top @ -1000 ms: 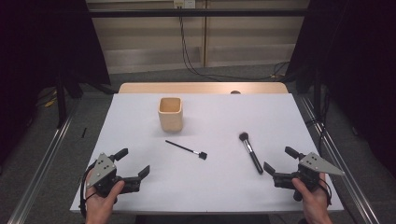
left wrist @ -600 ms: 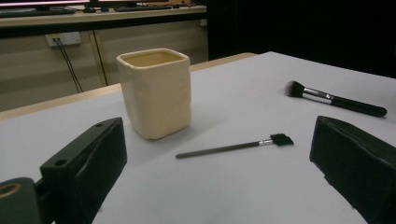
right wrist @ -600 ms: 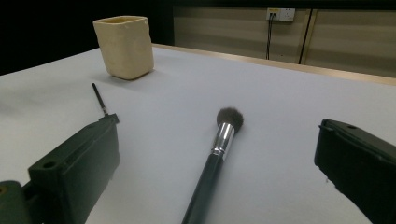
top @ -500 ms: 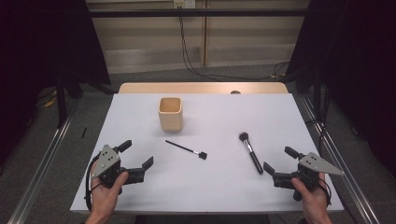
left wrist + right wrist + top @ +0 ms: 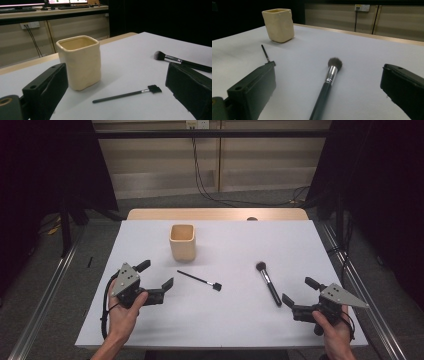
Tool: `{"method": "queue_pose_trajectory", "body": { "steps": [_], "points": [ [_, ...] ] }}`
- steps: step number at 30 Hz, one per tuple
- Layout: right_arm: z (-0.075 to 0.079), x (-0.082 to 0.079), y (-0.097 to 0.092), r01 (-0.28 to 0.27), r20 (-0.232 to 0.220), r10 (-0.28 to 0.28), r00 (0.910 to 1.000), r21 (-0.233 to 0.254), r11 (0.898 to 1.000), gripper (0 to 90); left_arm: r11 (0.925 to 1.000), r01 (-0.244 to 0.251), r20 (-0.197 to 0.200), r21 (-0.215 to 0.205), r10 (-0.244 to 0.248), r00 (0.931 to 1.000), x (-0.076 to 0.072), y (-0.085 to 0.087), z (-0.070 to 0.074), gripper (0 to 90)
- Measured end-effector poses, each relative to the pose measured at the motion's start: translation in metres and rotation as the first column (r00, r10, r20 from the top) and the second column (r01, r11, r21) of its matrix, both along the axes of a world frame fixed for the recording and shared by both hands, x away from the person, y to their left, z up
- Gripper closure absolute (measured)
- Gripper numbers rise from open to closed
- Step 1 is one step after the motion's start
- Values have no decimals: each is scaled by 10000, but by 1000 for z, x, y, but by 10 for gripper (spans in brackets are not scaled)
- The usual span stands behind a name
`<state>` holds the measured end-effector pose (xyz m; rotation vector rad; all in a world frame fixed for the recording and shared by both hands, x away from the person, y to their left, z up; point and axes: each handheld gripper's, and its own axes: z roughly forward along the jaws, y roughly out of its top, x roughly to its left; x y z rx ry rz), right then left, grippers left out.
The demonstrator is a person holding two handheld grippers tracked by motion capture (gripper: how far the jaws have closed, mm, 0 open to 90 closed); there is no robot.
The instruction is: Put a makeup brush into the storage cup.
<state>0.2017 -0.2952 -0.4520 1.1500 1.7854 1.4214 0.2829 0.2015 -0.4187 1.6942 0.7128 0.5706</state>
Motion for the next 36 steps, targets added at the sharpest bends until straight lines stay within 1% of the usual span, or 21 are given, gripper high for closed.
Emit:
{"method": "queue_pose_trajectory", "body": {
  "steps": [3, 6, 11, 19, 20, 21, 22, 23, 25, 26, 27, 30, 32, 34, 35, 36],
  "points": [
    [0, 0, 0, -6, 2, 6, 10000, -16, 10000, 0, 10000, 85, 48, 45, -85, 10000, 5, -7, 2, 43],
    [0, 0, 0, -12, -4, 12, 10000, -2, 10000, 0, 9998, 215, 16, -26, -215, 9998, 9, -13, 3, 44],
    [0, 0, 0, 1, 2, -1, 10000, -23, 10000, 0, 9992, 396, -33, 34, -396, 9992, 18, -22, 2, 44],
    [0, 0, 0, -45, -6, 45, 10000, 10, 10000, 0, 9989, 460, 20, -74, -460, 9989, 33, -32, 7, 42],
    [0, 0, 0, -45, -6, 45, 10000, 10, 10000, 0, 9987, 510, -24, 24, -510, 9987, 35, -33, 8, 42],
    [0, 0, 0, -42, -9, 42, 10000, 10, 10000, 0, 9989, 454, -21, 104, -454, 9990, 36, -35, 8, 39],
    [0, 0, 0, -49, -13, 49, 10000, 7, 10000, 0, 9988, 447, 41, 186, -448, 9990, 38, -37, 8, 37],
    [0, 0, 0, -49, -13, 49, 10000, 7, 10000, 0, 9975, 655, -53, 253, -654, 9978, 40, -38, 8, 37],
    [0, 0, 0, -47, -14, 47, 10000, 1, 10000, 0, 9971, 658, -31, 383, -657, 9978, 42, -40, 8, 36],
    [0, 0, 0, -43, -3, 43, 10000, -12, 10000, 0, 9963, 773, -46, 371, -772, 9970, 44, -41, 8, 33],
    [0, 0, 0, -61, -14, 61, 10000, -22, 10000, 0, 9964, 788, -100, 302, -785, 9969, 45, -42, 8, 30],
    [0, 0, 0, -65, -62, 65, 10000, -22, 10000, 0, 9953, 863, -74, 438, -861, 9963, 49, -44, 7, 30],
    [0, 0, 0, -90, -53, 90, 9999, -13, 10000, 0, 9931, 1065, -219, 487, -1056, 9942, 53, -46, 4, 25],
    [-1, 1, 0, -123, -77, 123, 9999, -50, 9999, 0, 9925, 1069, -293, 594, -1053, 9940, 56, -49, 3, 24],
    [-1, 1, 0, -123, -77, 123, 9999, -50, 9999, 0, 9908, 1241, -446, 540, -1217, 9916, 58, -50, 2, 24],
    [-1, 1, 0, -135, -76, 135, 9999, -41, 9999, 0, 9903, 1264, -523, 570, -1235, 9910, 59, -51, 2, 24]
  ]
}}
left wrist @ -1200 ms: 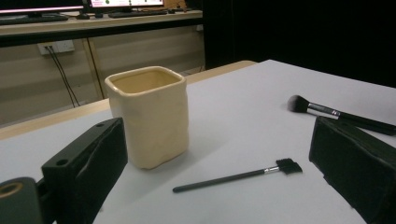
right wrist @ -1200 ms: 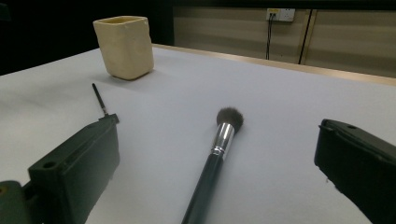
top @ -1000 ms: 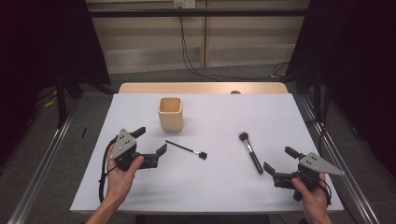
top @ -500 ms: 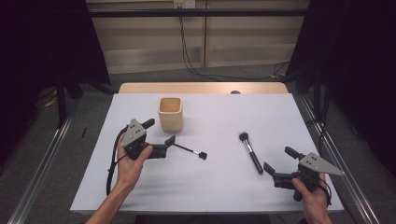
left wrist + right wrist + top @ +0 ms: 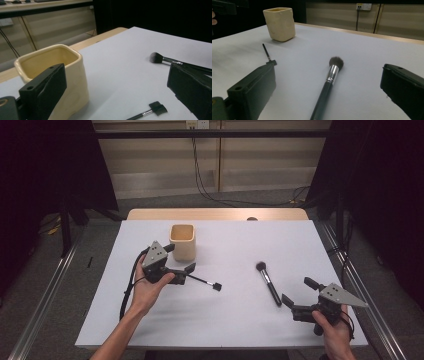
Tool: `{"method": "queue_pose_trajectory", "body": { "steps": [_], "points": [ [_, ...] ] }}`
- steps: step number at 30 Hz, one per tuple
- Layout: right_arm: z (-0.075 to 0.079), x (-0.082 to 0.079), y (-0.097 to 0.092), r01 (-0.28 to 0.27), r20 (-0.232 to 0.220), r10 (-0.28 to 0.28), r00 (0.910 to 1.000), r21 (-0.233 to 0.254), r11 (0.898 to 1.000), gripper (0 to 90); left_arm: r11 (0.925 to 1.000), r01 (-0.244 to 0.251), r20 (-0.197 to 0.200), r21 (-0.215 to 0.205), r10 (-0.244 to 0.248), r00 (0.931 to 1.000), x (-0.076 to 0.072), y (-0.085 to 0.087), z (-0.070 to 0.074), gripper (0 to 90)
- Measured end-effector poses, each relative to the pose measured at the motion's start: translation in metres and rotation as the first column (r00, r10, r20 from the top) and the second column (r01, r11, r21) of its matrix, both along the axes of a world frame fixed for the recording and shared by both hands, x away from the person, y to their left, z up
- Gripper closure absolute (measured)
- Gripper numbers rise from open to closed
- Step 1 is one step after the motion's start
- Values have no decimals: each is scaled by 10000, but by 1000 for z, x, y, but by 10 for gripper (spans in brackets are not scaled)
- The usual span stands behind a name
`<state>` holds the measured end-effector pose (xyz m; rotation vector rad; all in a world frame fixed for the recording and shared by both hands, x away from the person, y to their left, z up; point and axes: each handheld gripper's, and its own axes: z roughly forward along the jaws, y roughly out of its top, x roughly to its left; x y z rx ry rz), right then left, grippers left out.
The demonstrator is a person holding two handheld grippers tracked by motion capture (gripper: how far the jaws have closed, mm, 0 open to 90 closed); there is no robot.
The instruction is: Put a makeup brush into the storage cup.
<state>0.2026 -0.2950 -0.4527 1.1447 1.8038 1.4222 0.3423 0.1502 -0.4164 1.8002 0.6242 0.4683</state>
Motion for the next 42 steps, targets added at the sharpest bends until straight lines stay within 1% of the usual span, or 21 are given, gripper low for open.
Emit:
{"method": "queue_pose_trajectory", "body": {
  "steps": [4, 6, 8, 10, 14, 16, 18, 21, 24, 26, 29, 30, 31, 32, 34, 36, 37, 38, 39, 41, 42],
  "points": [
    [0, 0, 0, -13, 13, 13, 10000, 0, 10000, 0, 9996, 179, -112, 218, -177, 9998, 6, -8, 1, 24],
    [0, 0, 0, -12, 9, 12, 10000, 12, 10000, 0, 9995, 187, -58, 248, -185, 9998, 7, -11, 2, 26],
    [0, -1, 0, 46, 15, -46, 10000, 44, 10000, 0, 9989, 372, -175, 275, -367, 9992, 7, -14, 0, 26],
    [0, 0, 0, 8, -14, -8, 10000, 4, 10000, 0, 9972, 553, -349, 501, -536, 9980, 9, -17, -1, 30],
    [0, 0, 0, -25, -9, 25, 10000, -14, 10000, 0, 9893, 966, -631, 1093, -900, 9939, 13, -24, 0, 35],
    [0, 0, 0, -24, -10, 24, 10000, -20, 10000, 0, 9868, 1063, -736, 1220, -979, 9925, 15, -26, 0, 34],
    [0, 0, 0, -23, -29, 23, 10000, -29, 10000, 0, 9811, 1343, -1106, 1395, -1194, 9867, 18, -28, -1, 34],
    [0, 0, 0, -34, -31, 34, 10000, -24, 10000, 0, 9749, 1342, -1185, 1775, -1142, 9864, 21, -30, -1, 34],
    [-1, 0, 0, -10, -86, 9, 10000, -53, 10000, 0, 9685, 1550, -1374, 1948, -1295, 9820, 22, -35, -1, 34],
    [0, 0, 0, -9, -65, 9, 10000, -36, 10000, 0, 9575, 1766, -1445, 2282, -1460, 9787, 22, -39, -2, 39],
    [-1, 0, 0, -27, -65, 27, 10000, -37, 10000, 0, 9256, 2426, -1877, 2907, -1934, 9630, 23, -45, -1, 56],
    [-1, 1, 0, -45, -72, 45, 10000, -31, 10000, 0, 9193, 2521, -1967, 3023, -1987, 9601, 23, -47, -1, 52],
    [-1, 1, 0, -62, -57, 62, 10000, 10, 10000, 0, 9093, 2673, -2056, 3190, -2090, 9561, 23, -49, -1, 49],
    [0, 0, 0, -91, -38, 91, 10000, 27, 10000, 0, 8985, 2871, -2237, 3321, -2207, 9493, 24, -51, -1, 52],
    [0, 0, 0, -89, -21, 89, 10000, 3, 10000, 0, 8841, 3082, -2524, 3514, -2275, 9405, 26, -53, -2, 52],
    [0, 0, 0, -115, -40, 115, 9999, -2, 9999, 0, 8663, 3145, -2607, 3881, -2242, 9390, 28, -56, -3, 53],
    [0, 0, 0, -101, -37, 101, 9999, -10, 9999, 0, 8550, 3255, -2758, 4038, -2255, 9344, 29, -57, -4, 55],
    [0, 0, 0, -98, -48, 98, 9999, -7, 10000, 0, 8404, 3470, -2968, 4164, -2351, 9256, 30, -58, -5, 57],
    [0, 0, 0, -116, -48, 116, 9999, -2, 9999, 0, 8305, 3561, -3026, 4283, -2395, 9225, 30, -59, -5, 57],
    [0, 0, 0, -107, -44, 107, 9999, -13, 9999, 0, 8058, 3818, -3286, 4527, -2473, 9115, 31, -61, -7, 59],
    [0, 0, 0, -113, -57, 114, 9999, 12, 9999, 0, 7991, 3870, -3390, 4601, -2448, 9084, 32, -62, -8, 59]
  ]
}}
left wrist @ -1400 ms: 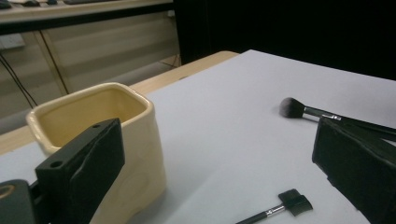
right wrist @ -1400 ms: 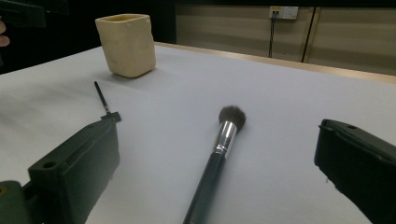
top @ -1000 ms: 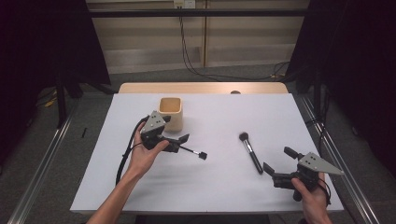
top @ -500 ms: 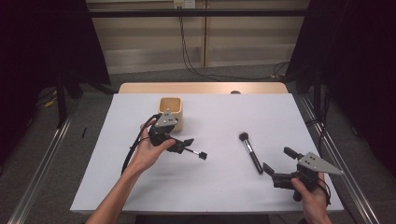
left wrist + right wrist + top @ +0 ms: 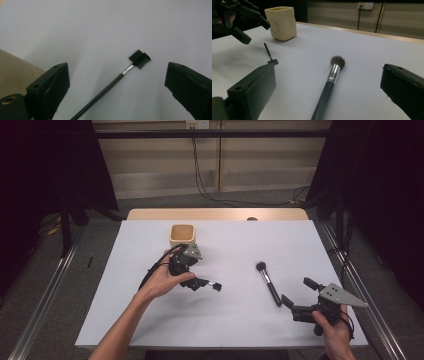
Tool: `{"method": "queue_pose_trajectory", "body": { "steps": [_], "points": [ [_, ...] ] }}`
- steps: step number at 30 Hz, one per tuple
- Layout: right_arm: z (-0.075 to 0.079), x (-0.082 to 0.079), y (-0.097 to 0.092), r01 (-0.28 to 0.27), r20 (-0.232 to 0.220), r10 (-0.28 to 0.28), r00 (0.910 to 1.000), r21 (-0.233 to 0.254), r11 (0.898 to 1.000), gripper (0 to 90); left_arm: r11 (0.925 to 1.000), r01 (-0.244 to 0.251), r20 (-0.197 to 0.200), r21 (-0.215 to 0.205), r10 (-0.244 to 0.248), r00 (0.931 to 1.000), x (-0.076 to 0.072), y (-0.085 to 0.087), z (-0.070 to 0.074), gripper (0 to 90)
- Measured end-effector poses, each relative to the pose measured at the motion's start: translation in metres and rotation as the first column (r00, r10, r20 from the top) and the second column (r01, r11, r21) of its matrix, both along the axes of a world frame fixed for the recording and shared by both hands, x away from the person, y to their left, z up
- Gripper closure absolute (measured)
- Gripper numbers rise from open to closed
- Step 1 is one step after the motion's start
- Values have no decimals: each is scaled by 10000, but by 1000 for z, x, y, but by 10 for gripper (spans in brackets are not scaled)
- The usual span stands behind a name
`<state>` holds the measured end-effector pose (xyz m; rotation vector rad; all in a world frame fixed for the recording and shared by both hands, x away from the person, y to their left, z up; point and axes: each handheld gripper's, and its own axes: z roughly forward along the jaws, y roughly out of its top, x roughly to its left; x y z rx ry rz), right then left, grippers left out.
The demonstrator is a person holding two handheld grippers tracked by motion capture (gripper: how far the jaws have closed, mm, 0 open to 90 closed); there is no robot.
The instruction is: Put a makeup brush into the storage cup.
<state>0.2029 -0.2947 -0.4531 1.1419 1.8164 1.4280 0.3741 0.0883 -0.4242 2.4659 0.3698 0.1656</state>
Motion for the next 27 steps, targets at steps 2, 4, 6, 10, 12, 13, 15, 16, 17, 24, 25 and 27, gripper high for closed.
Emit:
{"method": "queue_pose_trajectory", "body": {
  "steps": [2, 4, 6, 10, 12, 13, 15, 16, 17, 24, 25, 27],
  "points": [
    [0, 0, 0, 1, -11, -1, 10000, 6, 10000, 0, 9991, 231, -185, 348, -225, 9996, 0, -3, -2, 56],
    [0, 1, 1, -10, -47, 10, 10000, -23, 10000, 0, 9970, 371, -159, 674, -361, 9992, 0, -5, -4, 53],
    [-1, 1, 1, -38, -38, 37, 10000, -65, 10000, 0, 9945, 557, -320, 891, -530, 9981, 1, -8, -7, 40],
    [-1, 1, 0, -26, -73, 25, 10000, -94, 10000, 0, 9849, 976, -538, 1431, -907, 9944, 2, -14, -13, 47],
    [-1, 1, 0, -45, -57, 44, 10000, -86, 10000, 0, 9826, 987, -712, 1576, -884, 9935, 2, -19, -16, 48],
    [-1, 1, 1, -44, -48, 43, 10000, -75, 10000, 0, 9827, 903, -767, 1615, -787, 9939, 2, -20, -17, 44],
    [0, 0, 1, -59, -31, 58, 10000, -64, 10000, 0, 9793, 881, -948, 1820, -717, 9929, 5, -23, -19, 39],
    [0, 0, 1, -60, -33, 59, 10000, -70, 10000, 0, 9735, 1011, -882, 2049, -845, 9925, 7, -23, -19, 50],
    [0, 0, 1, -56, -40, 56, 10000, -68, 10000, 0, 9722, 840, -832, 2184, -672, 9943, 8, -25, -19, 64],
    [-1, 0, 1, -36, -90, 35, 10000, -117, 9999, 0, 9638, 918, -1018, 2504, -681, 9925, 14, -28, -23, 143],
    [-1, 0, 1, -42, -98, 40, 9999, -121, 9999, 0, 9624, 969, -1077, 2538, -714, 9916, 15, -28, -23, 155],
    [-1, 0, 1, -41, -91, 40, 10000, -110, 9999, 0, 9559, 1004, -1029, 2759, -744, 9919, 17, -28, -23, 192]
  ]
}}
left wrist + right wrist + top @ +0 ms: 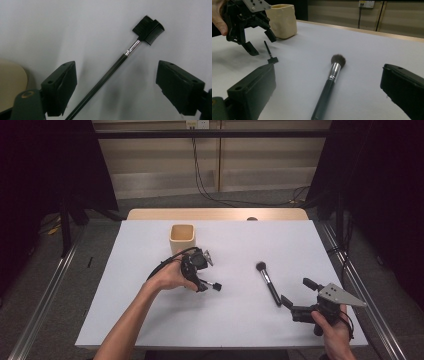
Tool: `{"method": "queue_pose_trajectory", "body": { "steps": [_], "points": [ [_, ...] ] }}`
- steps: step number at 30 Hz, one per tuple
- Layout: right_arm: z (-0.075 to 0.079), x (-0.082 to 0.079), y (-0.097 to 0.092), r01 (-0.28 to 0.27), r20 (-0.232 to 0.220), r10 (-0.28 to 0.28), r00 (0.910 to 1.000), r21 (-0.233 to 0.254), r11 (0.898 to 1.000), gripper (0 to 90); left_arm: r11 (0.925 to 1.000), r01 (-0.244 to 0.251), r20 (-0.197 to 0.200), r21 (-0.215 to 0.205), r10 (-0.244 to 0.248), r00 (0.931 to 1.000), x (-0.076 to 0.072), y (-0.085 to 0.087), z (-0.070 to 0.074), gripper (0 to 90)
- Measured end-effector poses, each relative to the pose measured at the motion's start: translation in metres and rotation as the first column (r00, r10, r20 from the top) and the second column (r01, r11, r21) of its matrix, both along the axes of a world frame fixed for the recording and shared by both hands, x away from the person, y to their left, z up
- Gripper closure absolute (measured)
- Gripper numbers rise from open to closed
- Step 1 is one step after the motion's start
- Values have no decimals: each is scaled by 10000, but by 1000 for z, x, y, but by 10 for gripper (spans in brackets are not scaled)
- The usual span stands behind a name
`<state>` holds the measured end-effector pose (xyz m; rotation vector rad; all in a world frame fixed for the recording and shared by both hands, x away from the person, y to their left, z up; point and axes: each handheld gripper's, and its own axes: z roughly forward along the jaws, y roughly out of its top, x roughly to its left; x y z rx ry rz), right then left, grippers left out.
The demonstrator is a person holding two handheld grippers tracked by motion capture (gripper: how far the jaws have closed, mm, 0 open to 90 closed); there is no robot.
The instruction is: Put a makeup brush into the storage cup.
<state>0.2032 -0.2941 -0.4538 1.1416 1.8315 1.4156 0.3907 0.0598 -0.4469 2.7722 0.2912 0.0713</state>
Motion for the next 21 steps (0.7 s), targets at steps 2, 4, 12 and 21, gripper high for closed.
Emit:
{"method": "queue_pose_trajectory", "body": {
  "steps": [2, 4, 12, 21],
  "points": [
    [0, 0, 0, 4, -11, -4, 10000, 13, 10000, 0, 9998, 159, -177, 81, -157, 9997, 1, -1, -1, 216],
    [0, 0, 0, 39, -12, -38, 10000, 35, 10000, 0, 9996, 143, -139, 224, -140, 9998, 0, -2, -2, 252],
    [0, 0, 0, -23, -30, 23, 10000, 2, 10000, 0, 9991, 267, -450, 336, -252, 9987, 6, -6, -6, 369],
    [-1, 1, 2, -39, -83, 39, 10000, -66, 10000, 0, 9978, 278, -854, 602, -226, 9961, 6, -11, -5, 510]
  ]
}}
